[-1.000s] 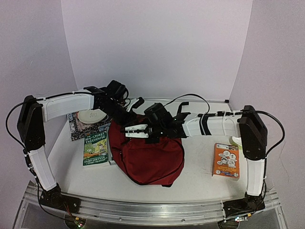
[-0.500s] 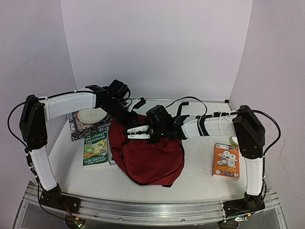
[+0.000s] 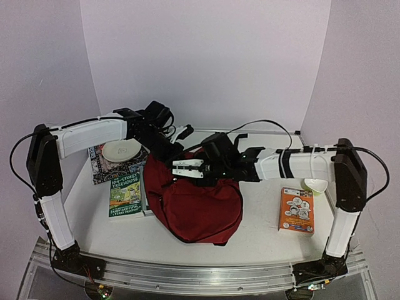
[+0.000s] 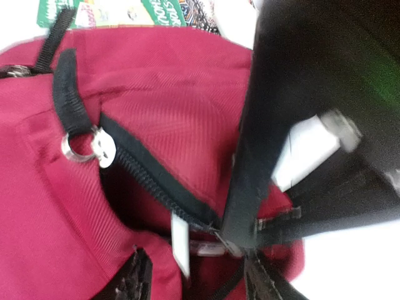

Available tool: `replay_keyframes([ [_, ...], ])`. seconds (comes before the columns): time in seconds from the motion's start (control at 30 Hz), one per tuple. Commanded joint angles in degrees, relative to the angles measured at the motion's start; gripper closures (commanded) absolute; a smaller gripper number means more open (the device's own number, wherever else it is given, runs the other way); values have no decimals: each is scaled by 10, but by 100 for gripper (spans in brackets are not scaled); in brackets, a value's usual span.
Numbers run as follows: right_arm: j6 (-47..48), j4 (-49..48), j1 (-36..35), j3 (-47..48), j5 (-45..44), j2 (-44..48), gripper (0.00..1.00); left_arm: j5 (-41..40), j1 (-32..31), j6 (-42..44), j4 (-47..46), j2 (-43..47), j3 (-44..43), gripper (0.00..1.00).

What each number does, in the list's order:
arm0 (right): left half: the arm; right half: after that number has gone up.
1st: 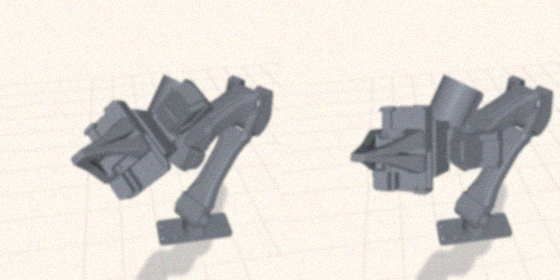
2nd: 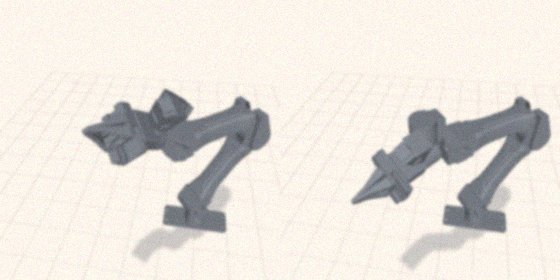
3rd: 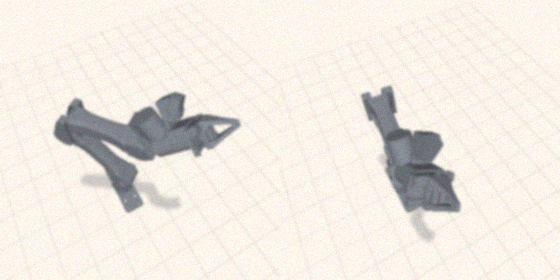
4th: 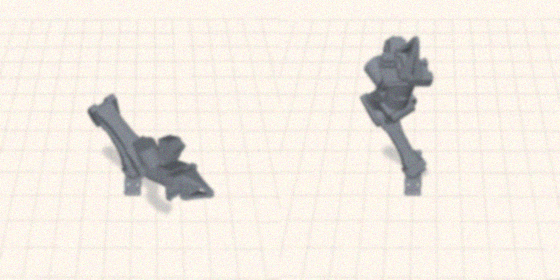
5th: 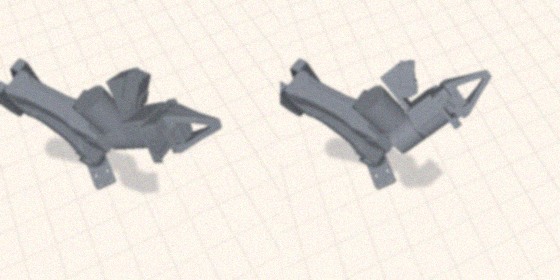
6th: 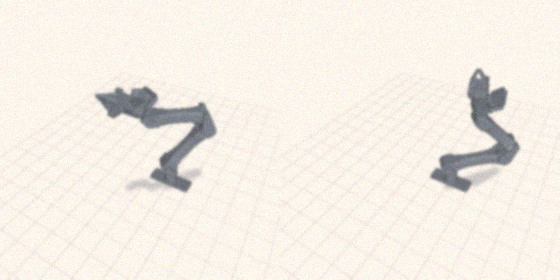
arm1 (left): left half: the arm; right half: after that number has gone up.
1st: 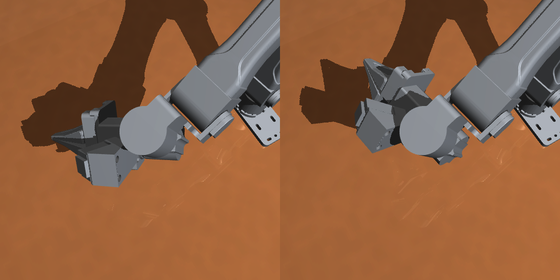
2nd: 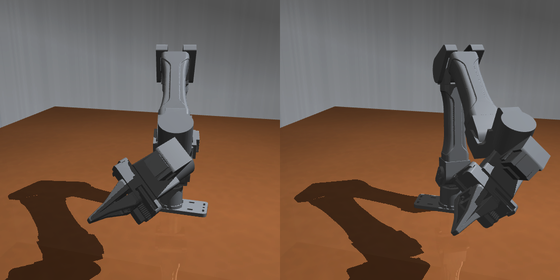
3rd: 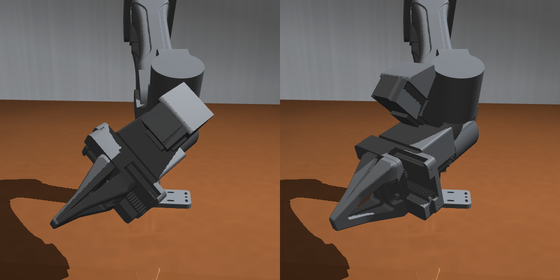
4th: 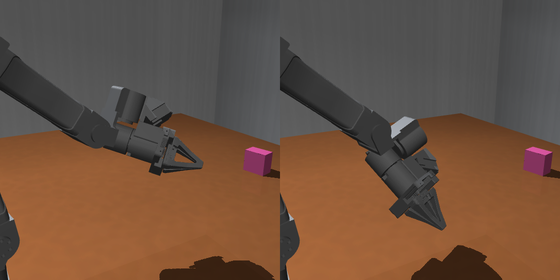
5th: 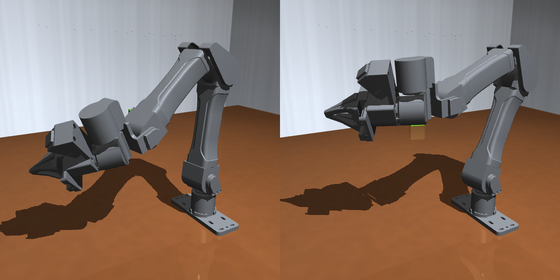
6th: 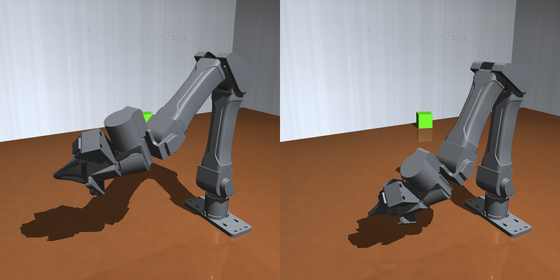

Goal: Pack the student bag
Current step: Place the pen in the lower front pocket of the bag, then place the student bag in the lower front pocket.

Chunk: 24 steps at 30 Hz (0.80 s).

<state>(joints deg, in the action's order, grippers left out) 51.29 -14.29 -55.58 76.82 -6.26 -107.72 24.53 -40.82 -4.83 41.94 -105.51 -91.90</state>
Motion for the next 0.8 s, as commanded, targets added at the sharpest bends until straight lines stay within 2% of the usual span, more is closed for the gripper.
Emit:
replay_keyframes([
  [0.0, -100, 28, -10, -19, 36, 77, 46, -8, -5, -20, -21, 13, -21, 90],
  [0.2, -186, 64, -41, -32, 19, 102, 46, -64, 0, -59, -65, 55, 17, 73],
  [0.4, -258, 65, -77, -21, -24, 85, 46, -107, 20, -111, -124, 125, 104, 56],
  [0.63, -231, 65, -134, 16, -89, 35, 46, -104, 72, -160, -168, 211, 236, 42],
  [0.77, -210, 66, -151, 51, -126, 0, 46, -73, 97, -186, -196, 238, 311, 39],
])
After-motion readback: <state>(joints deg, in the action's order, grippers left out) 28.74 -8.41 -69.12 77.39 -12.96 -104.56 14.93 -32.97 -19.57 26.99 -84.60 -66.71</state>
